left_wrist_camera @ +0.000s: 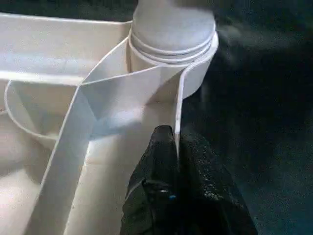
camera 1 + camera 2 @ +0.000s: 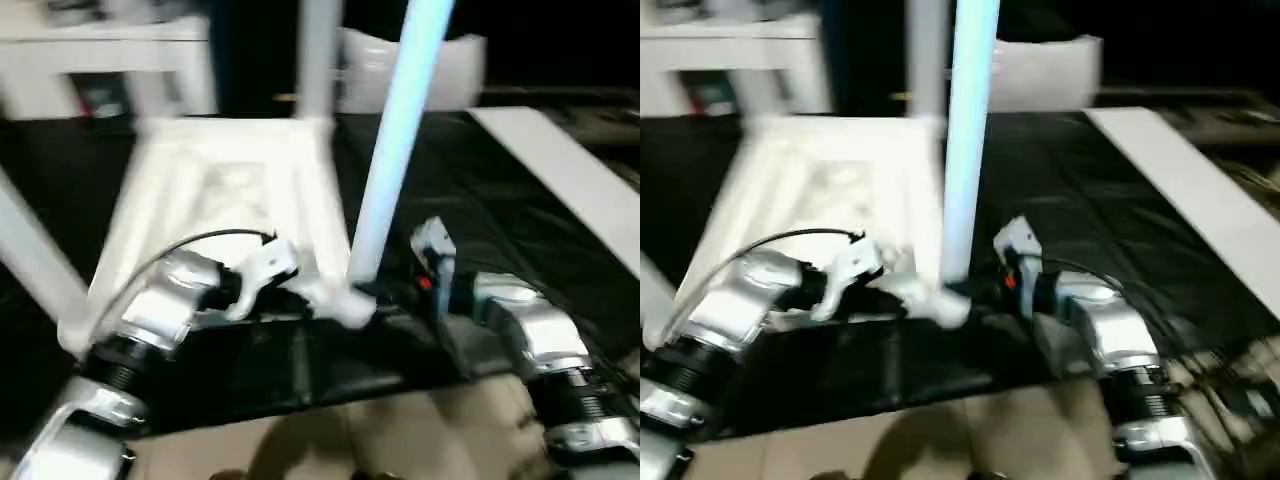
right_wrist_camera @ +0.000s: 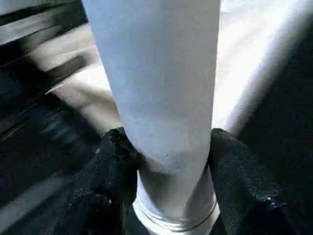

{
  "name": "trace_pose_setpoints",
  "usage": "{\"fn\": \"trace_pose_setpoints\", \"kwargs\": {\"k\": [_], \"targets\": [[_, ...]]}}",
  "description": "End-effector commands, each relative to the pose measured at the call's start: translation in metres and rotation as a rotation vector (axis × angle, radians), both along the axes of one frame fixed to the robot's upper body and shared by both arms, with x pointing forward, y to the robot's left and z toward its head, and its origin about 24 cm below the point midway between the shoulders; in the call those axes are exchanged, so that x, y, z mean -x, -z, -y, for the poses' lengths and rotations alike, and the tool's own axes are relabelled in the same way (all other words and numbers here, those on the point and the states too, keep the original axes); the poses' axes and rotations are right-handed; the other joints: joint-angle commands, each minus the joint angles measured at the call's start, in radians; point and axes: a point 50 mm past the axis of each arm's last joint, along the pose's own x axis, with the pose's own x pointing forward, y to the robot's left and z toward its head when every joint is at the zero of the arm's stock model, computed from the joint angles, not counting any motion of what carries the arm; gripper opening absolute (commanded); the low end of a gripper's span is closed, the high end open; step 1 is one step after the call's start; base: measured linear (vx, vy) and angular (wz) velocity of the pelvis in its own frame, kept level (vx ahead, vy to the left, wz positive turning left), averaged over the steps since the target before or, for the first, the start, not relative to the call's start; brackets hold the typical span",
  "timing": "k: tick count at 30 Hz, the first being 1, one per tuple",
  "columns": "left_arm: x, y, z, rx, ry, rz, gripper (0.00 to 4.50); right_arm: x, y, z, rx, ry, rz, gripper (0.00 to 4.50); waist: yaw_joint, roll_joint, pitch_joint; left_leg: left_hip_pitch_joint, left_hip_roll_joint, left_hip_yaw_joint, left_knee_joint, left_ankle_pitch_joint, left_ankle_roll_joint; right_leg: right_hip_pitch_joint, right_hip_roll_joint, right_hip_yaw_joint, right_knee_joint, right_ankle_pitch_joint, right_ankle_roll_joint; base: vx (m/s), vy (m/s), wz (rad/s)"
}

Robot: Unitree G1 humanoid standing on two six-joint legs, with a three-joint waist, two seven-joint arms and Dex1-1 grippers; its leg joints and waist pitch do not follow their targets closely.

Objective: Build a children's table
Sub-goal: Rotate leg to tighten

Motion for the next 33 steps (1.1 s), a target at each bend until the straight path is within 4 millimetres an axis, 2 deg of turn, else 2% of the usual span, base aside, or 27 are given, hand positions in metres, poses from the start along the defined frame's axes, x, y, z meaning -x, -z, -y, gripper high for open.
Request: {"fn": "trace_pose_setpoints", "kwargs": {"k": [1,2,3,4,5,6,7,9,10,12,14,16,19,20,22,23,25,30,33], "targets": [[-0.006,-0.03,0.031,0.127,-0.024,0.139,0.0,-0.006,0.0,-0.03,-0.009,0.066,-0.03,1.93,0.005,0.005,-0.075,-0.007,-0.004,-0.006,-0.062,-0.219,0.017,0.068,-0.063,0.031,-0.106,-0.562,0.014,0.0,0.0,0.0],[-0.007,-0.031,0.032,0.131,-0.049,0.148,0.0,-0.008,0.0,-0.032,-0.013,0.101,-0.035,1.93,-0.005,0.005,-0.077,-0.008,-0.004,-0.007,-0.061,-0.219,0.022,0.069,-0.062,0.029,-0.106,-0.554,0.011,0.0,0.0,0.0],[-0.006,-0.032,0.034,0.134,-0.061,0.152,0.0,-0.009,-0.001,-0.034,-0.021,0.12,-0.032,1.93,-0.006,0.005,-0.078,-0.008,-0.005,-0.006,-0.061,-0.215,0.026,0.07,-0.062,0.029,-0.107,-0.548,0.012,0.0,0.0,0.0],[-0.006,-0.033,0.037,0.139,-0.071,0.159,0.0,-0.009,-0.003,-0.037,-0.028,0.125,-0.019,1.93,-0.006,0.004,-0.08,-0.007,0.0,-0.005,-0.063,-0.195,0.04,0.069,-0.065,0.036,-0.099,-0.504,-0.005,0.0,0.0,0.0],[-0.006,-0.033,0.037,0.139,-0.071,0.159,0.0,-0.009,-0.003,-0.037,-0.028,0.124,-0.013,2.27,-0.004,0.004,-0.081,-0.007,0.0,-0.004,-0.064,-0.178,0.049,0.069,-0.063,0.039,-0.094,-0.472,-0.017,0.0,0.0,0.0],[-0.005,-0.034,0.038,0.14,-0.071,0.162,0.0,-0.009,-0.005,-0.038,-0.026,0.117,0.019,2.48,-0.002,0.0,-0.084,-0.009,0.002,-0.004,-0.065,-0.164,0.053,0.072,-0.064,0.043,-0.089,-0.447,-0.024,0.0,0.0,0.0],[-0.005,-0.035,0.038,0.137,-0.073,0.166,0.0,-0.01,-0.007,-0.038,-0.02,0.105,0.065,2.61,0.001,0.002,-0.086,-0.01,0.004,-0.004,-0.065,-0.15,0.056,0.072,-0.065,0.046,-0.082,-0.419,-0.035,0.0,0.0,0.0],[-0.005,-0.035,0.038,0.133,-0.081,0.171,0.0,-0.01,-0.007,-0.038,-0.023,0.108,0.071,2.68,0.005,0.004,-0.087,-0.012,0.008,-0.002,-0.066,-0.107,0.07,0.07,-0.063,0.053,-0.067,-0.336,-0.07,0.0,0.0,0.0],[-0.006,-0.035,0.035,0.117,-0.091,0.181,0.0,-0.009,-0.009,-0.037,-0.044,0.108,0.08,2.82,0.011,0.005,-0.092,-0.015,0.01,-0.002,-0.065,-0.063,0.079,0.075,-0.062,0.057,-0.052,-0.254,-0.102,0.0,0.0,0.0],[-0.007,-0.035,0.033,0.111,-0.087,0.186,0.0,-0.009,-0.011,-0.034,-0.049,0.105,0.088,3.04,0.014,0.007,-0.093,-0.016,0.012,-0.002,-0.064,-0.026,0.089,0.074,-0.06,0.062,-0.038,-0.173,-0.135,0.0,0.0,0.0],[-0.006,-0.035,0.028,0.101,-0.057,0.191,0.0,-0.008,-0.013,-0.025,-0.051,0.092,0.109,3.1,0.017,0.007,-0.094,-0.017,0.011,0.0,-0.063,-0.024,0.097,0.076,-0.061,0.064,-0.034,-0.146,-0.151,0.0,0.0,0.0],[-0.005,-0.035,0.025,0.097,-0.034,0.19,0.0,-0.008,-0.015,-0.019,-0.047,0.07,0.125,3.49,0.023,0.008,-0.093,-0.015,0.012,0.002,-0.063,-0.034,0.102,0.074,-0.061,0.066,-0.036,-0.15,-0.154,0.0,0.0,0.0],[-0.003,-0.031,0.016,0.076,0.044,0.173,0.0,-0.002,-0.016,-0.002,-0.034,-0.031,0.139,3.53,0.025,0.007,-0.087,-0.013,0.01,0.005,-0.065,-0.09,0.094,0.071,-0.061,0.066,-0.047,-0.216,-0.142,0.0,0.0,0.0],[-0.002,-0.031,0.015,0.074,0.054,0.172,0.0,-0.001,-0.016,-0.001,-0.032,-0.045,0.139,3.82,0.029,0.007,-0.085,-0.011,0.011,0.005,-0.066,-0.108,0.089,0.071,-0.061,0.066,-0.052,-0.25,-0.128,0.0,0.0,0.0],[0.0,-0.029,0.009,0.064,0.101,0.144,0.0,0.005,-0.017,0.009,0.005,-0.142,0.147,3.94,0.036,0.007,-0.082,-0.01,0.012,0.006,-0.067,-0.13,0.083,0.07,-0.061,0.065,-0.058,-0.291,-0.113,0.0,0.0,0.0],[0.0,-0.029,0.008,0.061,0.116,0.14,0.0,0.006,-0.017,0.011,0.016,-0.168,0.149,3.97,0.044,0.008,-0.082,-0.005,0.013,0.006,-0.066,-0.139,0.081,0.066,-0.061,0.065,-0.061,-0.315,-0.102,0.0,0.0,0.0],[0.003,-0.027,0.002,0.045,0.188,0.117,0.0,0.007,-0.019,0.022,0.036,-0.22,0.141,4.25,0.049,0.005,-0.079,-0.003,0.012,0.006,-0.069,-0.161,0.073,0.065,-0.06,0.064,-0.066,-0.354,-0.09,0.0,0.0,0.0],[0.011,-0.026,-0.008,0.014,0.354,0.079,0.0,0.01,-0.025,0.037,0.069,-0.345,0.125,4.48,0.063,0.004,-0.074,0.009,0.01,0.006,-0.07,-0.208,0.063,0.058,-0.06,0.06,-0.082,-0.461,-0.055,0.0,0.0,0.0],[0.014,-0.025,-0.013,-0.015,0.433,0.049,0.0,0.011,-0.027,0.041,0.11,-0.425,0.114,4.48,0.064,0.004,-0.072,0.018,0.012,0.005,-0.071,-0.234,0.055,0.056,-0.061,0.057,-0.088,-0.496,-0.049,0.0,0.0,0.0]]}}
